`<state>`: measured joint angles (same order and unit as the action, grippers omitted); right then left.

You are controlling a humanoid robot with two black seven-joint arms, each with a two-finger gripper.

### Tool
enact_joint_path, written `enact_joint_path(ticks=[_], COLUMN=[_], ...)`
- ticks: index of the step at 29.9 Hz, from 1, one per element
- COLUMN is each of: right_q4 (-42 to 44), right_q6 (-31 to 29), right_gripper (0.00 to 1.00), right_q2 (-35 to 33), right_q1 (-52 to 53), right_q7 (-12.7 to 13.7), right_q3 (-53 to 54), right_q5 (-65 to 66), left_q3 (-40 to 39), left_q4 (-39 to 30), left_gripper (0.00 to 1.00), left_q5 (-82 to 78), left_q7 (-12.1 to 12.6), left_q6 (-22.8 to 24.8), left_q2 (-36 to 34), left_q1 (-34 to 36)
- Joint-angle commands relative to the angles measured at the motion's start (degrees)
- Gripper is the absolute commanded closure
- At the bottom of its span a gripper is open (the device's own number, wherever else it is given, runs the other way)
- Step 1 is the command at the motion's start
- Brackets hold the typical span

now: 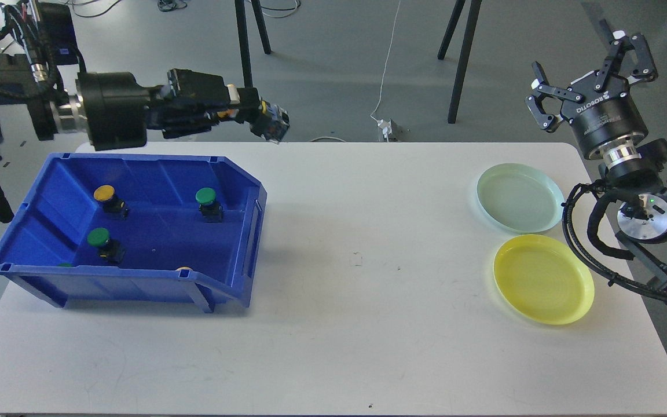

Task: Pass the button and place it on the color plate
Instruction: 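Lift the button out of the bin with the left gripper, then bring the right gripper to the left gripper and grasp the button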

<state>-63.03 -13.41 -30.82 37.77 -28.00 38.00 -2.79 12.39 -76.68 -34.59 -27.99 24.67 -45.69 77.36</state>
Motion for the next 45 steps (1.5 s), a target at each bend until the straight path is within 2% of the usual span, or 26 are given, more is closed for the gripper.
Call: enact_joint_path(ticks=[1,6,12,26,29,45], right_q4=[-9.6,-18.1,-22.8,-21.9,-21.3,-19.1], right_q6=[10.3,11.9,11.5,9.8,9.8,9.8], right_gripper=[0.01,0.01,0.02,0.06,0.1,0.1], right_q2=[1.0,1.2,2.2,9.2,9.3,9.4], right_q1=[-5.5,-14.1,-18.6,-12.6,-10.4,-2.1], right_q7=[0.0,0.0,0.0,0.0,0.0,0.0], right_q3=[-0.6,-3.0,-2.3,-4.1,-5.6,-11.5], right_q5=[11.9,13.7,13.8,13.5,13.3,12.9], left_q3=[-3.2,-10.2,-12.5,-12.5,-12.3,-12.3], left_q4=[3.9,6.7,6.7,6.5,6.5,6.5], left_gripper=[0.9,0.89,0.89,0.88,0.88,0.88], left_q5=[1.1,6.5,6.6,6.5,6.6,6.5], left_q7=[0.0,0.0,0.0,0.0,0.0,0.0], left_q6=[-5.4,-5.7,-5.8,-5.2,-5.3,-5.3], left_q2=[8.9,13.6,13.7,13.7,13.8,13.8], left_q1=[-6.1,-11.7,-13.2,-13.2,-13.2,-13.2])
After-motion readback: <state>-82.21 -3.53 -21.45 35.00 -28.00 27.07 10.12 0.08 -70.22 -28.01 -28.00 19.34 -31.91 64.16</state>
